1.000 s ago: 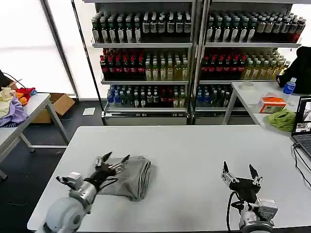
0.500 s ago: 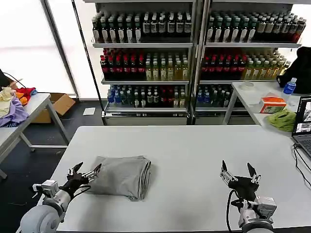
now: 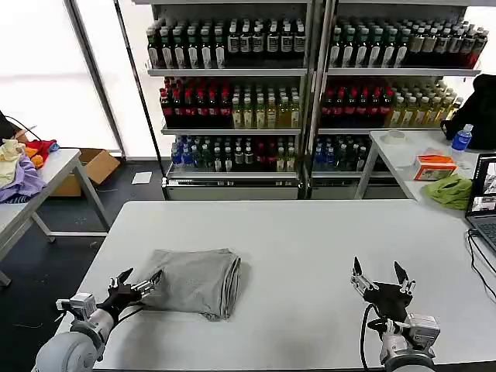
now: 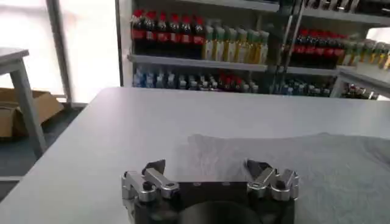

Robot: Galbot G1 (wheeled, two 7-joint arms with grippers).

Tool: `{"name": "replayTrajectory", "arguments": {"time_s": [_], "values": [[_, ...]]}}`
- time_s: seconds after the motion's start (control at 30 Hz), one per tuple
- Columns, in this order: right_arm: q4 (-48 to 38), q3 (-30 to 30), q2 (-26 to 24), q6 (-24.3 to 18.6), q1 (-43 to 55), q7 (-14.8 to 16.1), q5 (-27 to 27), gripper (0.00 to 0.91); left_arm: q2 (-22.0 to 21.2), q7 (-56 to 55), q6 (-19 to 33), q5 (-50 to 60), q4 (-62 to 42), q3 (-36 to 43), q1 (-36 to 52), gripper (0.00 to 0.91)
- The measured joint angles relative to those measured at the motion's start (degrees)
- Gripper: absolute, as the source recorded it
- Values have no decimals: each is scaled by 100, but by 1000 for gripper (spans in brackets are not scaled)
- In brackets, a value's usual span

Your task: Fold and organize the clothes.

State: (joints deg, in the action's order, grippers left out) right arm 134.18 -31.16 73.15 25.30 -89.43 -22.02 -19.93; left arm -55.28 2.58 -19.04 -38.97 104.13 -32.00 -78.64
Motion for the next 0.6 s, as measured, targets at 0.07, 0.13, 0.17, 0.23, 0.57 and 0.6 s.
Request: {"name": "replayTrajectory", "arguments": {"time_s": [0.07,0.13,0.17,0.23,0.57,0.6], "values": [[-8,0,4,-2,-2,-1,1,907,-20,25,0,6,-57,29,22,907],[-10,-2,7,-4,-11,-1,1,907,-36,42,1,13,-119,55,47,907],[-14,-3,10,-7,-15,-1,2,907,-39,50,1,14,-151,66,59,907],[-27,-5,18,-14,-21,-1,8,907,-39,74,4,15,-209,84,78,907],[-58,5,46,-30,0,-4,32,907,-57,240,12,-45,-264,147,33,0],[-58,5,45,-30,0,-5,32,907,-62,255,13,-47,-254,154,23,0]]}}
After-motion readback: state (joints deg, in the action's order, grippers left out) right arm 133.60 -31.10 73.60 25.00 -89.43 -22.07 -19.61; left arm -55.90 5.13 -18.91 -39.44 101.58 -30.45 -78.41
